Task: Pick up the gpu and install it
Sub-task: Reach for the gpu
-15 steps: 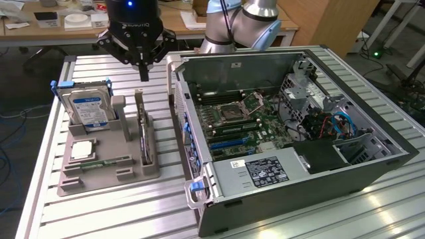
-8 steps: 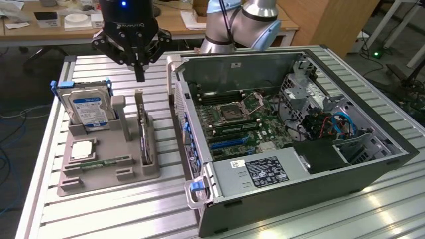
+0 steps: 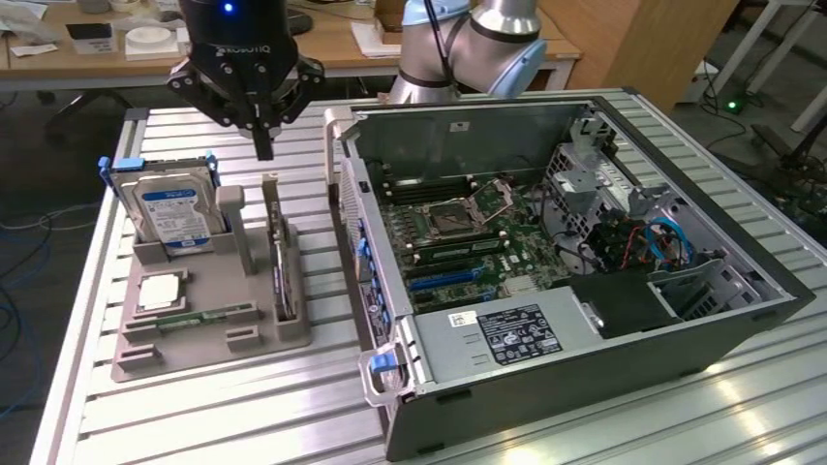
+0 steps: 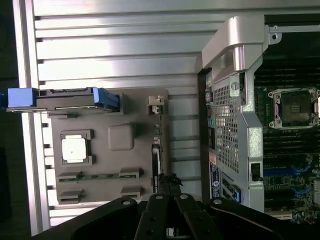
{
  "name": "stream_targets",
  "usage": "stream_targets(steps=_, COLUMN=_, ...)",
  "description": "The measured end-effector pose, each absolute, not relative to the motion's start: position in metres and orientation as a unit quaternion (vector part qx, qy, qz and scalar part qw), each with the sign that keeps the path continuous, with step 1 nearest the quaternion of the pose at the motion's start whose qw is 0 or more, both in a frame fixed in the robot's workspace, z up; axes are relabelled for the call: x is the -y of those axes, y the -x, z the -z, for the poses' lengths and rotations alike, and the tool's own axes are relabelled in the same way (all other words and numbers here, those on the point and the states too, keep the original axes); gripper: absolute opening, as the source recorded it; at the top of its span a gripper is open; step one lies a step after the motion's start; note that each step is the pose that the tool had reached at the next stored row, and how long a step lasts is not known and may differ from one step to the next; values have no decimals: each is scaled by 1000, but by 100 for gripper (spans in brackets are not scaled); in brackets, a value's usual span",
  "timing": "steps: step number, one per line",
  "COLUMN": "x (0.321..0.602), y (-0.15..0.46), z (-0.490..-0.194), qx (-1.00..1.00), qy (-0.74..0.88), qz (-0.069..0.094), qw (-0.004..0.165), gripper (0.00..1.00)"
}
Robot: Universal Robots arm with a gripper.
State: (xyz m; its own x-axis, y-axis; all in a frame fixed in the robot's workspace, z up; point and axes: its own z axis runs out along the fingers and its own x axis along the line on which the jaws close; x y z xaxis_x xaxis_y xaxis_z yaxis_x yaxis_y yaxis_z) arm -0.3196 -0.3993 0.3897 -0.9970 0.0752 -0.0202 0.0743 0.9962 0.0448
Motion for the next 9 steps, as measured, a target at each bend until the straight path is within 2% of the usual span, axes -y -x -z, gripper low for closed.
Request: stream_targets(steps=9, x=399, y=329, z=-389, qx=-999, qy=-37, qz=-22, qw=11, gripper=11)
